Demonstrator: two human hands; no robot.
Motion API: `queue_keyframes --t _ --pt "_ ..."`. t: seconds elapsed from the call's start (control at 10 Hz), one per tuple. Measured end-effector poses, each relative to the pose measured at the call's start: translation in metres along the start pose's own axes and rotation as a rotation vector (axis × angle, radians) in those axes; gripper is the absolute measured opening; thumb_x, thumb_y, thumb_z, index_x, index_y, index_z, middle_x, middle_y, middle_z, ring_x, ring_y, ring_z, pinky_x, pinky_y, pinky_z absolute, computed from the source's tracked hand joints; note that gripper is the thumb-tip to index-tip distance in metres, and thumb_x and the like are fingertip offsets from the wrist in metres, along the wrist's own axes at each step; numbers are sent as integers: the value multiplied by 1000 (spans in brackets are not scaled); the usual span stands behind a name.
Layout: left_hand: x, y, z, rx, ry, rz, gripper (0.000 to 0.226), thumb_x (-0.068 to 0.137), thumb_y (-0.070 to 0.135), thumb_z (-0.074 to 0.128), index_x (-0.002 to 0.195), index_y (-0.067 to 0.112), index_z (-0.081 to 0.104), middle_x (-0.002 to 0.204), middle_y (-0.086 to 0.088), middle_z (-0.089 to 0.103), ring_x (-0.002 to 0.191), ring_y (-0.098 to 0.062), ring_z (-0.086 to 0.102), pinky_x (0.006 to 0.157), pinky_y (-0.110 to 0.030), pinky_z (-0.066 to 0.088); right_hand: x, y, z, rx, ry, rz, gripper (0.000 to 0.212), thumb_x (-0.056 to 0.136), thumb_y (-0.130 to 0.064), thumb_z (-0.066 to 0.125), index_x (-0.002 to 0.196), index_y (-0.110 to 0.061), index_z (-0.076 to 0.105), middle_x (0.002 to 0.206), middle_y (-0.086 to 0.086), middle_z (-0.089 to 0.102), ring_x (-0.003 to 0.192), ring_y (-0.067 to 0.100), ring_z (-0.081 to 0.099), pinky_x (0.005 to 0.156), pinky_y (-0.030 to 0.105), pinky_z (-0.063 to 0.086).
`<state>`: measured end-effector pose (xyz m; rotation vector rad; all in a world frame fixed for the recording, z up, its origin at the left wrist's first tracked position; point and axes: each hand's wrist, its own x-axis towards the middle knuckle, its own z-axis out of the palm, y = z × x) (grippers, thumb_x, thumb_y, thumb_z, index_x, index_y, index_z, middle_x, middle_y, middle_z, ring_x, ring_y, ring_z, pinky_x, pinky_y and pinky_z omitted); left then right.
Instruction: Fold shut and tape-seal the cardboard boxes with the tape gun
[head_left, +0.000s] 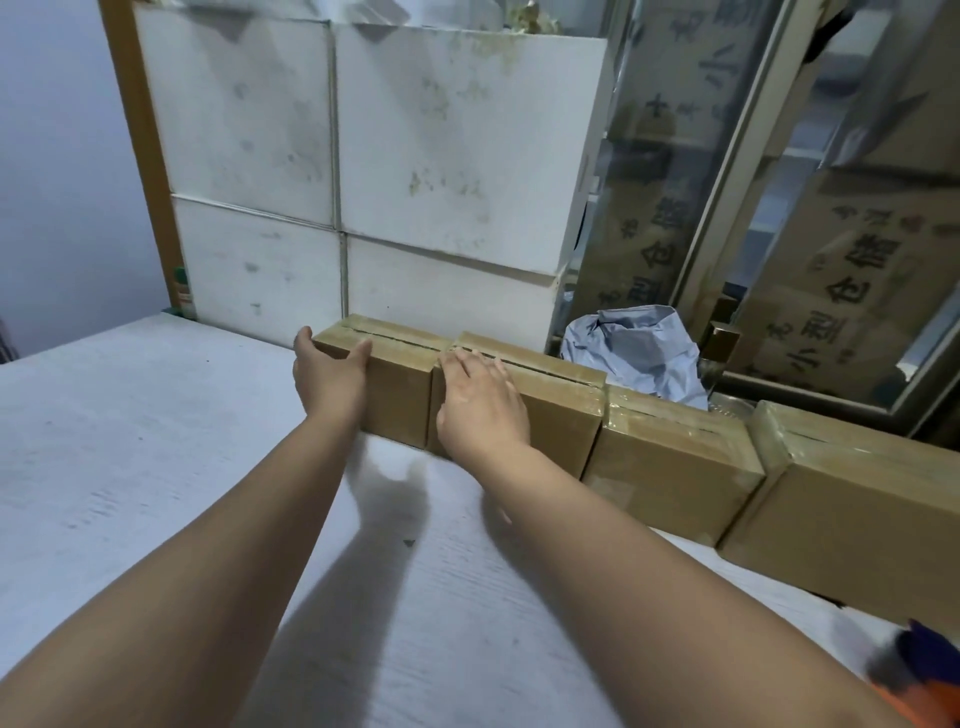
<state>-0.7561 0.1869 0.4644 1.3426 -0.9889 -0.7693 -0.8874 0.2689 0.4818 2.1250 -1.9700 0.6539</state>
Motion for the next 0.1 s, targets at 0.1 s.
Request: queue_keyframes --t 0.1 --pt "-21 16 1 85 -45 64 72 90 34 60 149 16 22 155 -5 23 142 -21 23 112 -37 25 -18 -1 -12 41 74 -28 57 90 -7 42 145 -17 31 156 9 18 146 23 5 117 31 -4"
